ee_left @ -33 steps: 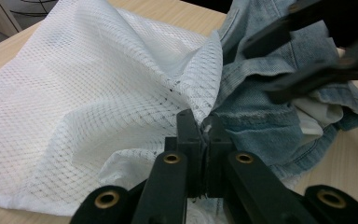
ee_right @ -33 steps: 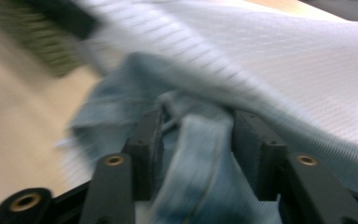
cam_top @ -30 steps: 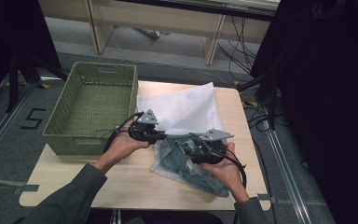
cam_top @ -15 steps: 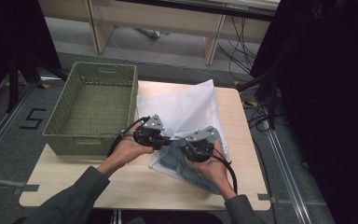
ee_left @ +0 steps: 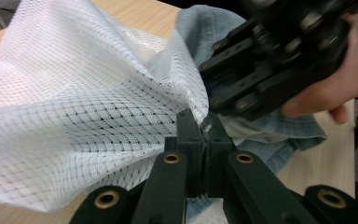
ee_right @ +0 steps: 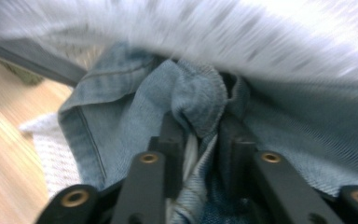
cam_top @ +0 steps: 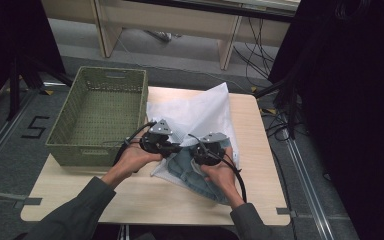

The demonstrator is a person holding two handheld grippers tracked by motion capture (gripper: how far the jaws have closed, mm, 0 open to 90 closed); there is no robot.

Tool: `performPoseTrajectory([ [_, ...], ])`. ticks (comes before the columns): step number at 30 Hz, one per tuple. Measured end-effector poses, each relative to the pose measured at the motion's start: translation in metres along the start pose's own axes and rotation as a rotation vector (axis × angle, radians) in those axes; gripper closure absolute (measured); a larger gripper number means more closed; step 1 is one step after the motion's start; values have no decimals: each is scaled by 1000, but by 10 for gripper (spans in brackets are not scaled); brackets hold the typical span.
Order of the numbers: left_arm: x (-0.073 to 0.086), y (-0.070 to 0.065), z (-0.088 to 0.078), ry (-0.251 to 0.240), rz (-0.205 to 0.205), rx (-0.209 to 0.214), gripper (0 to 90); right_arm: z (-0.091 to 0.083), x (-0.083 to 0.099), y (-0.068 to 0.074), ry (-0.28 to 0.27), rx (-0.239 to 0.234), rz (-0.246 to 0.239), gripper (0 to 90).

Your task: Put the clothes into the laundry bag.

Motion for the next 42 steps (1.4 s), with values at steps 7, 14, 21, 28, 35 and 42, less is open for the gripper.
performPoseTrajectory([
  [7, 3, 1, 1, 32, 60, -53, 810, -36, 2, 2, -28, -42, 11, 460],
  [14, 12, -12, -15, 40, 77, -124, 473, -55, 15, -6, -43, -34, -5, 434],
  [21, 70, -17, -21, 227, 74, -235, 433, -51, 16, 1, -38, -45, -8, 414],
  [28, 90, -9, 20, 314, 111, -306, 403, -49, 15, 7, -17, -63, -36, 409],
  [35, 97, 1, 42, 286, 59, -281, 567, -46, 17, 11, -12, -73, -40, 408],
  [42, 97, -18, 37, 303, 51, -201, 862, -48, 17, 11, -6, -90, -70, 407],
])
Point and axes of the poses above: each handheld gripper's, and its own axes: z roughly forward along the jaws, x roughly out of its underside, y roughly to its left, the point moved 2 cm from there along z, roughly forward along the jaws, and after that the axes turned 2 degrees about z, right-handed, at the moved point
